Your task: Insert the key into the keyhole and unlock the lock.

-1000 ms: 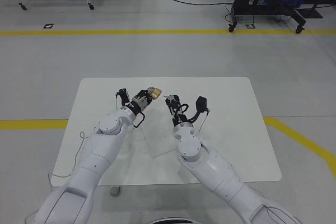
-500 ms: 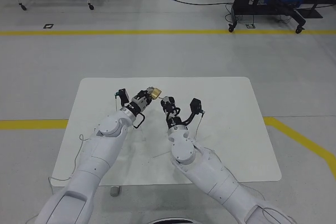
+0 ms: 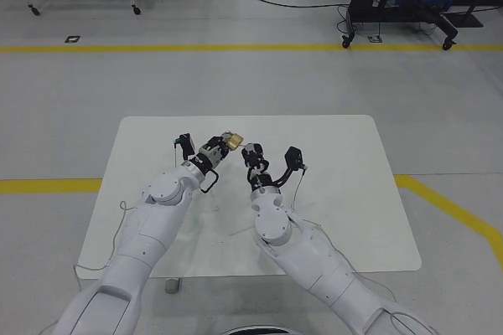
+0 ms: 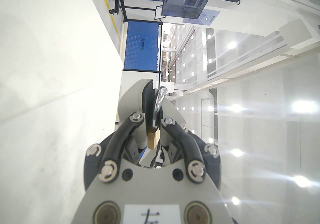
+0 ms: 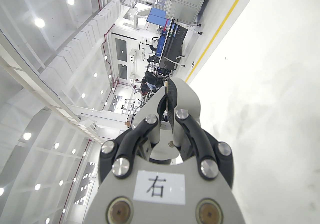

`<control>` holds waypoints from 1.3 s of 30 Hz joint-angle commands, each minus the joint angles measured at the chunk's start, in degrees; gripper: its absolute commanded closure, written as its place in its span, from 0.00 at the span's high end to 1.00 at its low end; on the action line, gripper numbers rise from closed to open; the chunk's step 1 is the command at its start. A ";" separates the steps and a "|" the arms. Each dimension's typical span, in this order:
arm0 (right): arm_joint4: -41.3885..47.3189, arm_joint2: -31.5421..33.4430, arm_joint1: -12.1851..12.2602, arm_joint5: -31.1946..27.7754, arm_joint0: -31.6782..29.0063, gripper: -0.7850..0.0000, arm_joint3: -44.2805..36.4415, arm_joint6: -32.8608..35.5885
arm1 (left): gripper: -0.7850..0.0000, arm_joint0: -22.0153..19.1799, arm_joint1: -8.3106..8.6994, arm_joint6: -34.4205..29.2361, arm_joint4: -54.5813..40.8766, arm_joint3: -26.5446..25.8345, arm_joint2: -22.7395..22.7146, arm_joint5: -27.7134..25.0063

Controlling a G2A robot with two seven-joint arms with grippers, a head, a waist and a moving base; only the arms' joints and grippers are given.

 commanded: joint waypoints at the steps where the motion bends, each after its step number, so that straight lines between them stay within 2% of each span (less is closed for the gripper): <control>1: -0.42 -0.06 -0.24 0.26 0.01 0.00 0.17 -0.07 | 0.00 -0.06 -0.05 -0.17 0.11 0.12 -0.02 0.06; 39: -3.89 2.23 -4.33 1.68 0.18 0.00 3.71 -1.21 | 0.00 -0.02 -0.63 -1.73 -0.81 0.59 -1.77 1.65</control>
